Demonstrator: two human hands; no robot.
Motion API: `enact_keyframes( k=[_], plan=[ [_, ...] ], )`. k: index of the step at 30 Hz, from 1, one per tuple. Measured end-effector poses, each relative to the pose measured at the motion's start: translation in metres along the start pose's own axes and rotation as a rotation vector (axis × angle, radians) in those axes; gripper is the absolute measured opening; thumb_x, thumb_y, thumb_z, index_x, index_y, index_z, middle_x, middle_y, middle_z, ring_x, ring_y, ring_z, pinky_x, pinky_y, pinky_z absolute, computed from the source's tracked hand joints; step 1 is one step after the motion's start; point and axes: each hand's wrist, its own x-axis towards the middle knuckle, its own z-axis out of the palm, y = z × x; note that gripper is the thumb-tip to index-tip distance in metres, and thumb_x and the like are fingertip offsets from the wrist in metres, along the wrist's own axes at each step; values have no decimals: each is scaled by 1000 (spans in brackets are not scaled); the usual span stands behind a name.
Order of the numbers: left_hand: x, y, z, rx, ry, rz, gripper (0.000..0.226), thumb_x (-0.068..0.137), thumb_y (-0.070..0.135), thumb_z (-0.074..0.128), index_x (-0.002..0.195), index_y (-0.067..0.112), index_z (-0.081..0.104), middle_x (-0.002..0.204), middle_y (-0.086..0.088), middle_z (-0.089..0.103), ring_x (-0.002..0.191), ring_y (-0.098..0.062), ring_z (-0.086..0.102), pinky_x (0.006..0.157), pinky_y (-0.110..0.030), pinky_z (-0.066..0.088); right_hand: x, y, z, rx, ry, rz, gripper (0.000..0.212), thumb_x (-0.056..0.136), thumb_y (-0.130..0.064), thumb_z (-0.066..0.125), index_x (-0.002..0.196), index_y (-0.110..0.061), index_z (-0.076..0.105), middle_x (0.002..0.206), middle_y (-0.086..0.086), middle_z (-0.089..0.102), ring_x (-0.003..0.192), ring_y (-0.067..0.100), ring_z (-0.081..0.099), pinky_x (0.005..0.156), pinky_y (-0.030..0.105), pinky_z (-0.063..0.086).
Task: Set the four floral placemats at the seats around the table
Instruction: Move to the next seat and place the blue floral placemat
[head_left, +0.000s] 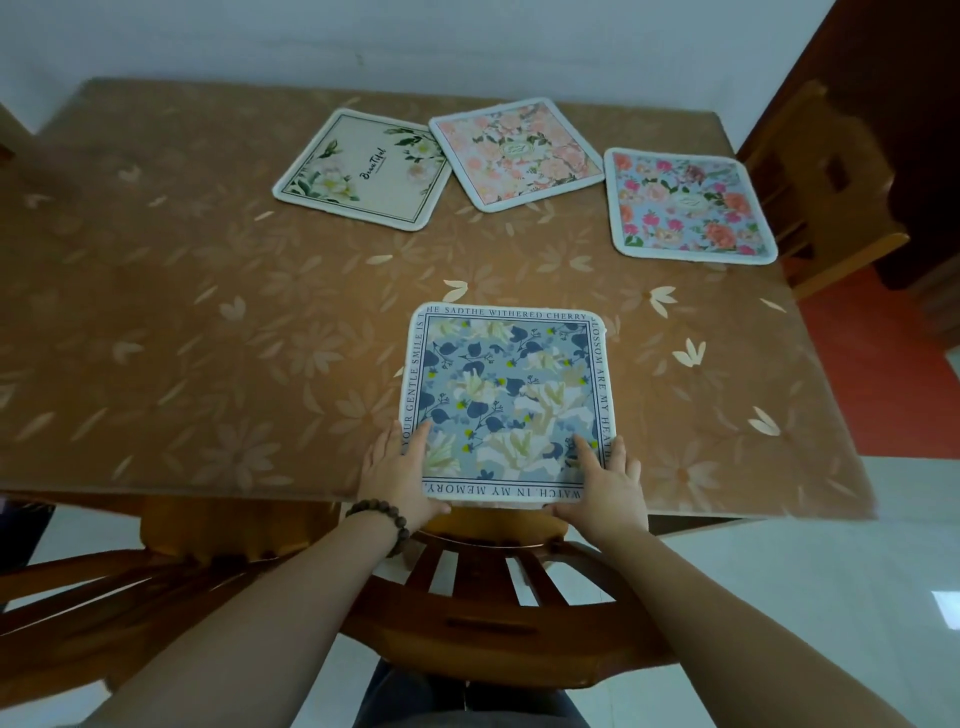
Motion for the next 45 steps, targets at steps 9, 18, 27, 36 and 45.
enact_keyframes(
  k=[9, 18, 27, 36, 45],
  plan=[
    [-2, 3, 1, 1, 14, -29, 123, 56, 52, 83, 145, 36, 0, 157, -9, 3, 142, -27, 4, 112, -48, 13, -4, -4, -5, -15, 3, 24, 109, 65, -61, 74, 150, -32, 11, 155, 17, 6, 132, 34, 21, 108, 44, 34],
    [3, 15, -18, 26, 17, 31, 93, 79, 71, 41, 149, 20, 5, 158, -9, 0, 144, -23, -1, 116, -43, 5, 3, -6, -28, 51, -79, 36, 94, 77, -67, 58, 150, -33, 9, 159, 13, -1, 144, 35, 0, 117, 48, 13],
    [28, 55, -48, 70, 133, 110, 74, 88, 62, 32, 147, 20, 17, 157, -6, 12, 143, -22, 8, 116, -45, 9, 25, -8, -66, 64, 56, -30, 72, 91, -58, 41, 150, -28, 13, 160, 10, 3, 146, 31, -2, 117, 47, 10],
    [72, 135, -40, 130, 205, 17, 73, 89, 60, 33, 147, 18, 18, 156, -7, 15, 142, -24, 11, 115, -45, 11, 90, 46, -101, 20, 121, -231, 65, 92, -51, 44, 149, -30, 18, 160, 11, 3, 146, 30, -1, 118, 44, 9],
    [113, 258, -19, 101, 336, -211, 75, 88, 61, 31, 148, 18, 16, 156, -8, 17, 142, -25, 14, 114, -47, 12, 195, 143, -174, -144, 87, -519, 62, 94, -43, 42, 149, -24, 20, 159, 12, 8, 146, 28, 0, 118, 44, 6]
  ],
)
